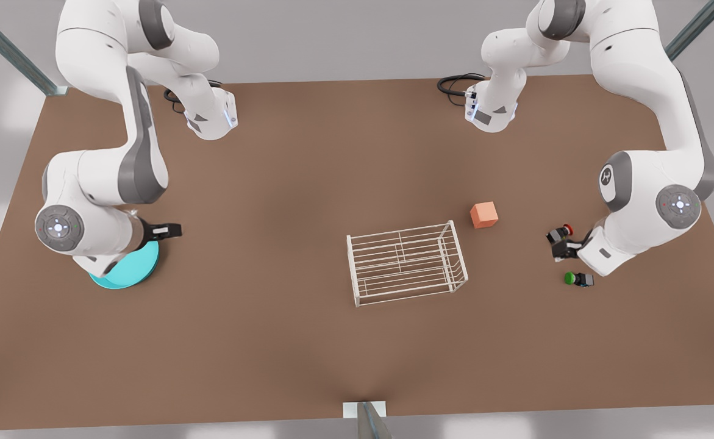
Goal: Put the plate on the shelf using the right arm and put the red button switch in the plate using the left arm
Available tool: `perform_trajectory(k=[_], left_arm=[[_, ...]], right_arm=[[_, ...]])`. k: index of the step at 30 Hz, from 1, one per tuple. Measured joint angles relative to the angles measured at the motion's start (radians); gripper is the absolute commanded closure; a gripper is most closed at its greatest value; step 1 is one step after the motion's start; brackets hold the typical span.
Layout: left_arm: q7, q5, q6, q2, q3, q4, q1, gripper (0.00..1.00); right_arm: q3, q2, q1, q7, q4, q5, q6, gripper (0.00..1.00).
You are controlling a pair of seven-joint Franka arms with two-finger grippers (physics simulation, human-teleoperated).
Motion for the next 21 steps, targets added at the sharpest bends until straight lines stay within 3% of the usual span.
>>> perform_trajectory(k=[10, 18, 21], left_arm=[[0.303, -0.017, 0.023, 0.015, -0.010, -0.026, -0.041, 0.00], [0.615, -0.055, 0.222, 0.001, -0.011, -0.331, -0.045, 0.00], [0.708, -0.054, 0.352, -0.013, -0.008, -0.457, -0.019, 0.00]], right_arm=[[-0.001, 0.257, -0.360, -0.167, 0.001, 0.127, 0.157, 0.00], [-0.005, 0.364, -0.559, -0.410, 0.002, 0.099, 0.316, 0.00], [-0.005, 0.341, -0.620, -0.508, -0.128, 0.103, 0.407, 0.01]])
